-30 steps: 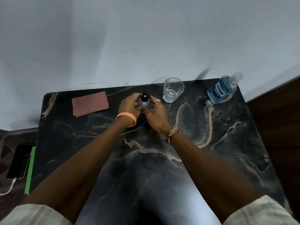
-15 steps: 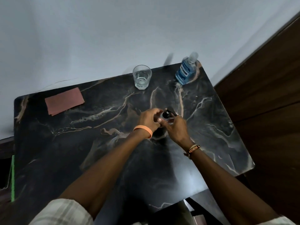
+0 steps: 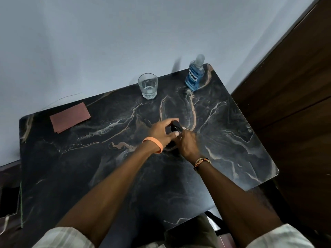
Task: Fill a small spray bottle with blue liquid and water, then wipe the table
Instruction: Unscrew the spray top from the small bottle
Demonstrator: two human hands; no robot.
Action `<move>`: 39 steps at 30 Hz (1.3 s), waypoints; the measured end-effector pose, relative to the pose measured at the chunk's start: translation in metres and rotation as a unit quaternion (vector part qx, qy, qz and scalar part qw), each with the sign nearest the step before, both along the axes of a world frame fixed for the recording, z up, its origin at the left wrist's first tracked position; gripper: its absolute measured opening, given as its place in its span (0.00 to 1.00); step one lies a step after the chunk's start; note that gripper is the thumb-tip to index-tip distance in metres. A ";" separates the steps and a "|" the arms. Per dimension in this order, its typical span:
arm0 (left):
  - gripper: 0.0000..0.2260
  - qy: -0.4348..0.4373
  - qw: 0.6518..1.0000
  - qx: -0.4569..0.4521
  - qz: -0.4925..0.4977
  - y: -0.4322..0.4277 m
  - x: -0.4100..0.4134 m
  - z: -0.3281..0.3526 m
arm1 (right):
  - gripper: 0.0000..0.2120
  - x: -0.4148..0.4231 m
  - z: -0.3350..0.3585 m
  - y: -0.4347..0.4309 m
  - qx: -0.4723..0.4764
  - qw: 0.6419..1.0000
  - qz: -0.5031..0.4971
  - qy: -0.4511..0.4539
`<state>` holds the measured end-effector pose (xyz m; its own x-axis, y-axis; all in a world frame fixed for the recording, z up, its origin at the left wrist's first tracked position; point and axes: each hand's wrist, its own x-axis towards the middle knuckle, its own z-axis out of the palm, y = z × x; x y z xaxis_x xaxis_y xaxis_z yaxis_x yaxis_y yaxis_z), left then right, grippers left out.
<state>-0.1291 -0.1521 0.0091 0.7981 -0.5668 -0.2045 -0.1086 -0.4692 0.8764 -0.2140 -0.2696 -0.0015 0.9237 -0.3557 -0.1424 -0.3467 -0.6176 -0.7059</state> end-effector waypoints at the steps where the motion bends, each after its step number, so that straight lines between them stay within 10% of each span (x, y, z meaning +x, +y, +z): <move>1: 0.21 -0.034 0.999 0.009 0.011 -0.001 -0.001 0.000 | 0.12 0.000 0.002 0.001 0.006 1.000 0.004 0.004; 27: 0.27 -0.088 0.994 -0.026 0.054 -0.003 -0.006 0.003 | 0.13 0.002 0.022 0.010 0.075 0.994 -0.055 0.055; 31: 0.16 -0.113 0.993 0.015 0.042 -0.003 -0.005 0.004 | 0.16 0.001 0.024 0.012 0.068 0.993 -0.072 0.063; 39: 0.28 -0.043 0.996 0.008 0.072 -0.007 -0.005 0.005 | 0.09 0.002 0.024 0.014 0.062 0.994 -0.069 0.057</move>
<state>-0.1342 -0.1593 0.0143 0.8853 -0.4433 -0.1403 -0.1135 -0.4987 0.8593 -0.2118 -0.2559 0.0223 0.8421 -0.4518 -0.2945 -0.5050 -0.4690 -0.7246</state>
